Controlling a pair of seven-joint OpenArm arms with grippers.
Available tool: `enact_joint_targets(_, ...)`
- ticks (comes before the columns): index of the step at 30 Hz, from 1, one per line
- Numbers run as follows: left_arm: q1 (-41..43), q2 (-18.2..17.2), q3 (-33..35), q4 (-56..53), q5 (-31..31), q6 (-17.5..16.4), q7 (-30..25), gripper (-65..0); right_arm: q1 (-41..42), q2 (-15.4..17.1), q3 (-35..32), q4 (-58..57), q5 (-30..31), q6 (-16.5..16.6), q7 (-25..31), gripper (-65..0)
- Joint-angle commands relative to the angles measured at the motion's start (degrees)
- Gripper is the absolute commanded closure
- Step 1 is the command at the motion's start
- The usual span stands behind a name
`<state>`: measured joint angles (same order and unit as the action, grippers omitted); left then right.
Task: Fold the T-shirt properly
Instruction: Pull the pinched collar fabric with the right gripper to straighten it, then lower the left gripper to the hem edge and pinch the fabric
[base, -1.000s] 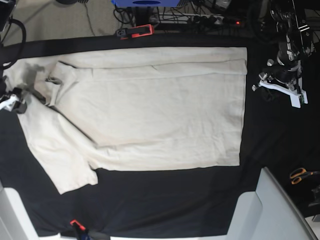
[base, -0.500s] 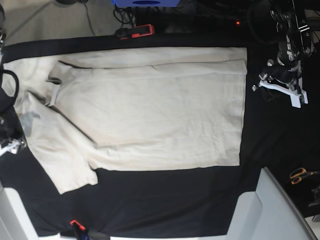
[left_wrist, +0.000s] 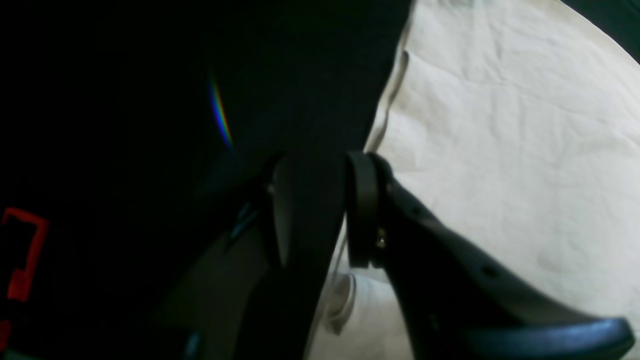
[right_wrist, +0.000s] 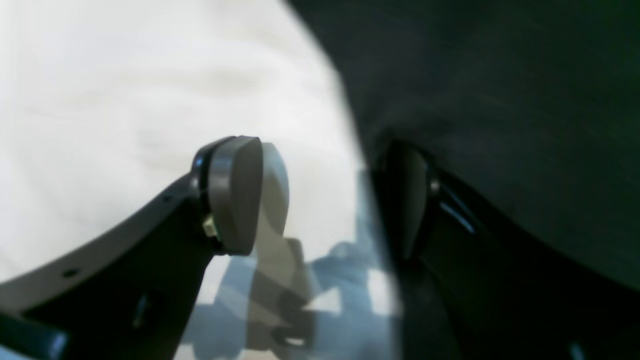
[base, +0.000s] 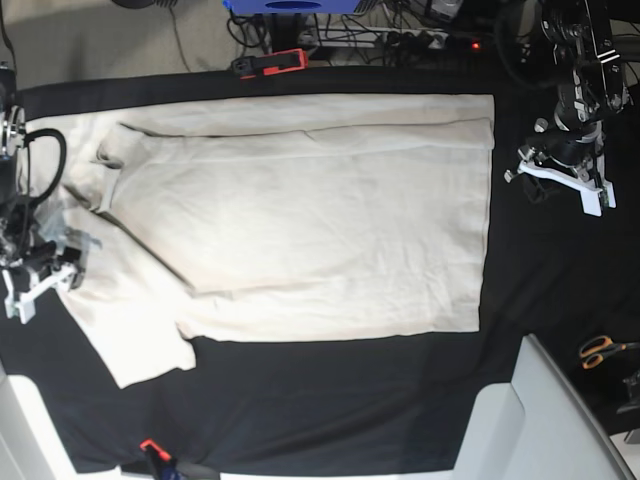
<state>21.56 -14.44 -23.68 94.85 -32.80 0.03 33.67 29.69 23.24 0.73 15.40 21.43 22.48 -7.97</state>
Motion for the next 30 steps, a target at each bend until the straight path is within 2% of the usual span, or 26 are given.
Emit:
enact_joint_targets(1, -0.24, -0.82, -0.36, 0.84, -0.21, -0.08, -1.28, -17.4, 1.38, 1.24, 0.02, 0.65, 0.42, 0.25, -0.25, -37.1)
enact_joint_targets(10, -0.59, -0.82, -0.36, -0.47, -0.21, -0.08, -1.28, -17.4, 2.79, 1.06, -0.07, 0.65, 0.24, 0.51, -0.34, -35.3)
enact_joint_targets(11, -0.59, -0.82, -0.36, -0.56, -0.21, -0.08, -1.28, -17.4, 2.79, 1.06, -0.07, 0.65, 0.24, 0.6, -0.34, -32.0)
enact_joint_targets(16, -0.77, -0.82, -0.36, -0.56, -0.21, -0.08, -1.28, -17.4, 2.79, 0.62, -0.16, 0.65, 0.24, 0.51, -0.34, -2.3)
enact_joint_targets(17, -0.86, -0.82, -0.36, -0.56, -0.21, -0.08, -1.28, -17.4, 2.79, 0.62, -0.16, 0.65, 0.24, 0.51, -0.34, 0.0)
enact_joint_targets(23, -5.69, -0.82, -0.27, -4.17, -0.21, -0.08, -1.28, -18.8, 2.88, 0.62, -0.16, 0.65, 0.24, 0.33, -0.25, -0.5)
enact_joint_targets(25, -7.8, -0.9, -0.19, -5.05, -0.21, -0.08, -1.28, -22.2, 2.88, 0.71, -0.16, 0.65, 0.24, 0.33, -0.25, -0.5)
enact_joint_targets(30, -15.19, -1.52, 0.78, -9.71, -0.21, -0.08, -1.19, -45.9, 2.79, 0.8, -0.07, 0.65, 0.24, 0.33, -0.25, -0.5)
